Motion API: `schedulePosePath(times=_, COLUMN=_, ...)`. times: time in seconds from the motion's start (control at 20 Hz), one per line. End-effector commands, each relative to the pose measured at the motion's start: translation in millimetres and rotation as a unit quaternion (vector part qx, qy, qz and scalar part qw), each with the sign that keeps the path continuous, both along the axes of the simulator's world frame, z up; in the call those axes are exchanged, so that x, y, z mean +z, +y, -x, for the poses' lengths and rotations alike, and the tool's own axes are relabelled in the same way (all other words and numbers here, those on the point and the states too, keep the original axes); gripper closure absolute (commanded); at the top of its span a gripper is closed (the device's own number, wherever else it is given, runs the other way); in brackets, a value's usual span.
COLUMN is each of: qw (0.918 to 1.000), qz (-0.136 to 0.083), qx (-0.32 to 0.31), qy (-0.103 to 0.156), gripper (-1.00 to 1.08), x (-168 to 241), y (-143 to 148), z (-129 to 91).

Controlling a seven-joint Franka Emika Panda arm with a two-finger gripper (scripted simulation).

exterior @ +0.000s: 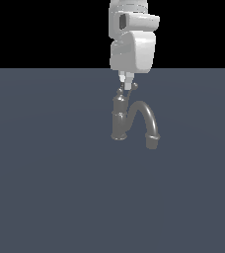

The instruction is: Turn on the faucet by rotating a designated handle.

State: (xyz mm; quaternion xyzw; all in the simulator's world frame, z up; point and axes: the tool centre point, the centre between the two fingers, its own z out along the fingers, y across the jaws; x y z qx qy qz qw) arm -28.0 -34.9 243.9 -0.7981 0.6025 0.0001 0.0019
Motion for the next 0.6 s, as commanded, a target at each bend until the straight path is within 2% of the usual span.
schedulePosePath(times=0.0, qw=0.9999, qz=0.001, qx=-0.012, qy=0.0, gripper=1.08, x=-1, y=-29, z=-4)
schedulePosePath(times=0.4, qw=0.9999, qz=0.002, qx=-0.015, qy=0.001, gripper=1.08, x=-2, y=-74, z=-14)
schedulePosePath(times=0.45, qw=0.9999, qz=0.002, qx=-0.015, qy=0.001, gripper=1.08, x=-2, y=-74, z=-14)
schedulePosePath(times=0.5, qw=1.0, qz=0.0, qx=0.001, qy=0.0, gripper=1.08, x=0, y=-50, z=-16)
schedulePosePath(times=0.55, qw=1.0, qz=0.0, qx=0.0, qy=0.0, gripper=1.08, x=0, y=-53, z=-18)
